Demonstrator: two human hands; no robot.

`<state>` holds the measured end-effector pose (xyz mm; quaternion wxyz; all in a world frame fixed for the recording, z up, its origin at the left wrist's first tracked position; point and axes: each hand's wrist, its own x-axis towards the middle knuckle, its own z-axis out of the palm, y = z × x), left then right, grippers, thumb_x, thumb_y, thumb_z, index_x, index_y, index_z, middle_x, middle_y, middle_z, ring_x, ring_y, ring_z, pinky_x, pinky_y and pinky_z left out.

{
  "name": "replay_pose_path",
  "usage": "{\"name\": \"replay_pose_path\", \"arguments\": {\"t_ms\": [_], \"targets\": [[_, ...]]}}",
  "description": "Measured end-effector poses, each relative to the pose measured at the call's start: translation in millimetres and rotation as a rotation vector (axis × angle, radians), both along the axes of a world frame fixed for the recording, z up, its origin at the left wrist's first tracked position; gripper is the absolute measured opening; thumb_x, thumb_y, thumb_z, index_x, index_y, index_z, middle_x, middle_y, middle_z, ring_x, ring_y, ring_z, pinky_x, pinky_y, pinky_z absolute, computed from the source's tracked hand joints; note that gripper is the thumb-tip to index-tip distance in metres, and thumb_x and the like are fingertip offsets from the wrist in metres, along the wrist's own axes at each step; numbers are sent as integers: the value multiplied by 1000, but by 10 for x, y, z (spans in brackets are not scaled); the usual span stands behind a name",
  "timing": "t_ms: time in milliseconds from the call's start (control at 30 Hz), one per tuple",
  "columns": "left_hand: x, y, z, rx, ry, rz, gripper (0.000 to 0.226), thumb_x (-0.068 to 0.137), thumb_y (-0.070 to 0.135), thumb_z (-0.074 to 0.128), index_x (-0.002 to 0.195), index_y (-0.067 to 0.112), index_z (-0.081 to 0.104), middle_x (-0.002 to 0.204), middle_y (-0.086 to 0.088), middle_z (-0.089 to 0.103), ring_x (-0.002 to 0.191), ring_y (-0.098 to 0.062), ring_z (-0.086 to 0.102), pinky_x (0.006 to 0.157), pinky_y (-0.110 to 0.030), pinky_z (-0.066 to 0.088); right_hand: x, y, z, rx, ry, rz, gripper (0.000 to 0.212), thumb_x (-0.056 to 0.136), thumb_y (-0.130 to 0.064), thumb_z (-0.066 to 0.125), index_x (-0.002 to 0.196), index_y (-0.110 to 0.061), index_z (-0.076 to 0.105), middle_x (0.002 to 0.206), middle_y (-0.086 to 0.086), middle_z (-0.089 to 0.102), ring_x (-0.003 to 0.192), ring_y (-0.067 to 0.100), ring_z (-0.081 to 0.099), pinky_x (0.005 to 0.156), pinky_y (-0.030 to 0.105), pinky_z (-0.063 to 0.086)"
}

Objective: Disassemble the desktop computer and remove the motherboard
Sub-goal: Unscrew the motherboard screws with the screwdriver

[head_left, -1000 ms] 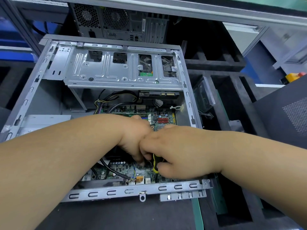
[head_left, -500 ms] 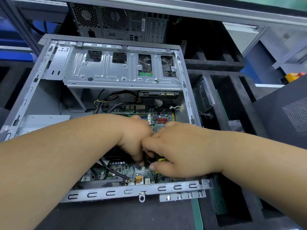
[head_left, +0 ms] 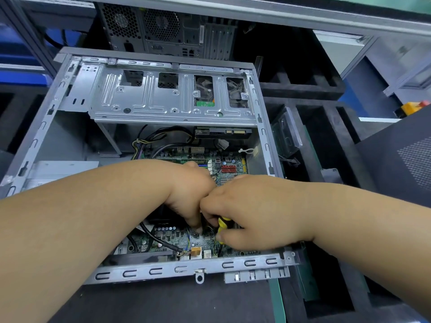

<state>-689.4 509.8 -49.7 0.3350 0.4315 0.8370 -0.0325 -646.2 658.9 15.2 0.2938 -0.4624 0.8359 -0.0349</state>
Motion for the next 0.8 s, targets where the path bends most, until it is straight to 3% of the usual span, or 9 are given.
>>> {"name": "replay_pose_path", "arguments": {"t_ms": [100,233,367,433,533,667,800], "targets": [[0,14,-1,-6,0,14,38,71,52,71,99,28,62,98,6,62,106,-19,43,91,-33,32,-17,-7,-27,78,117,31,35,96,-59,31,98,-28,47,85,-5,60,78,24,55,85,42,48],[-5,6,0,22,-17,18,29,73,53,72,92,34,61,99,12,62,106,-15,42,86,-29,28,-27,-19,-17,19,22,-30,16,93,-43,51,98,-30,45,90,-8,57,81,21,54,81,41,48],[-8,-10,-4,37,-33,39,30,72,55,73,90,35,58,99,11,61,106,-14,41,83,-25,25,-23,-9,20,-46,-80,-30,16,85,-25,60,98,-25,52,95,-15,47,95,18,52,89,40,44],[-4,-8,1,16,-23,15,36,72,55,72,97,31,62,103,10,62,108,-16,42,89,-28,29,-10,-3,1,-21,-37,-3,15,90,-35,55,100,-25,51,93,-14,46,94,20,53,90,41,44],[-2,-3,9,-14,-10,-10,37,72,53,70,97,28,63,103,7,62,109,-18,43,96,-36,34,-9,-9,-20,43,59,29,28,97,-54,37,99,-27,44,91,-4,59,81,24,53,87,43,47],[7,11,13,-15,0,3,32,73,52,70,95,30,63,103,7,61,109,-17,40,93,-34,31,-33,14,-5,23,35,-10,21,97,-53,39,96,-32,42,88,-3,59,82,23,54,81,41,48],[4,-7,2,-3,-8,22,34,73,57,70,97,33,64,105,9,60,109,-17,38,99,-36,30,-60,79,33,-9,41,-32,18,97,-52,39,92,-35,37,84,-6,57,79,21,52,84,41,47]]}}
